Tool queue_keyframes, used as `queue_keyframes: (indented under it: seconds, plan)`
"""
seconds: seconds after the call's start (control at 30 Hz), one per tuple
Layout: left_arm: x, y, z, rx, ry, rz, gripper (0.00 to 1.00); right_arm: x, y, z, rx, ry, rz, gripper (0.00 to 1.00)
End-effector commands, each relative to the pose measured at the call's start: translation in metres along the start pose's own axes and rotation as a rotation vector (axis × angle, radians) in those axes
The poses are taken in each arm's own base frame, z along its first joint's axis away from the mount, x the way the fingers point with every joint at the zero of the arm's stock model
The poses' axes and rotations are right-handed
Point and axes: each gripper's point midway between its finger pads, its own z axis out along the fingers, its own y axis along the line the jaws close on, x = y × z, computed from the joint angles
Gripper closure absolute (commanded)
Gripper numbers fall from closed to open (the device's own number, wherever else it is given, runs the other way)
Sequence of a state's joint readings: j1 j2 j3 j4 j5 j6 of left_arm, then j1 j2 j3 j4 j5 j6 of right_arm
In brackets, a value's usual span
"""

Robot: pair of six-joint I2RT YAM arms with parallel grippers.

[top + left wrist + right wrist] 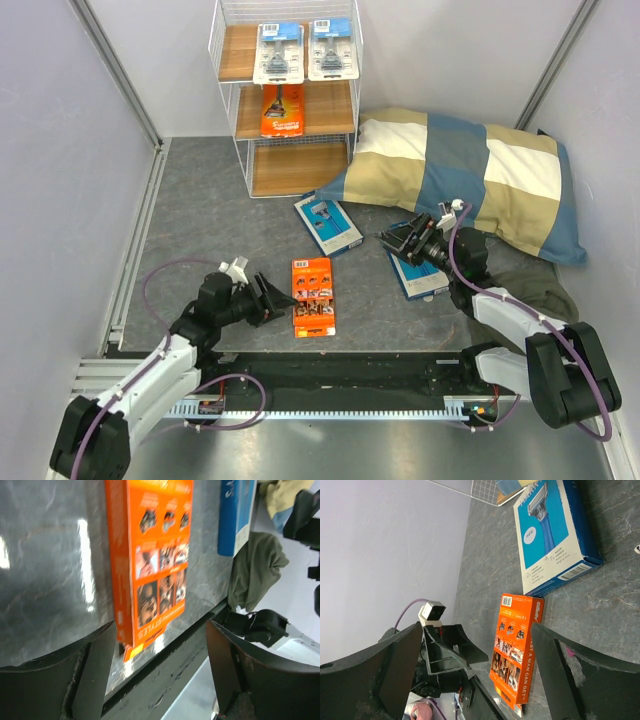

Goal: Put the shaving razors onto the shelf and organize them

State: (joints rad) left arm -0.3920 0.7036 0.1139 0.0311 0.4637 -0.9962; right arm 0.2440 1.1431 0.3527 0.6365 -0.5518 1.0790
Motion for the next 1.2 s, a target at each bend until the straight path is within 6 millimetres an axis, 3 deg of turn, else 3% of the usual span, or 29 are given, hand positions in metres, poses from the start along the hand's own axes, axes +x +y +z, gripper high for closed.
queue_keyframes:
  seconds: [0.0,0.23,0.57,0.67,1.17]
  plan:
    - [0.013,0.027,-0.004,-0.11,-0.018,-0.09,0.24,-0.002,0.007,-0.001,-0.044,-0.007,-0.023,0.02]
    - [0.028,0.037,-0.005,-0.113,0.004,-0.117,0.27,0.0,0.004,-0.001,-0.04,-0.004,-0.017,0.02]
    - [0.048,0.033,-0.005,-0.089,0.077,-0.108,0.32,0.001,0.001,0.0,-0.034,-0.002,-0.015,0.02]
    - [0.057,0.039,-0.003,-0.092,0.094,-0.129,0.33,0.001,0.001,0.0,-0.034,0.0,-0.012,0.02]
    - [0.061,0.049,0.003,-0.176,0.093,-0.112,0.37,0.0,0.004,0.002,-0.045,0.006,-0.011,0.02]
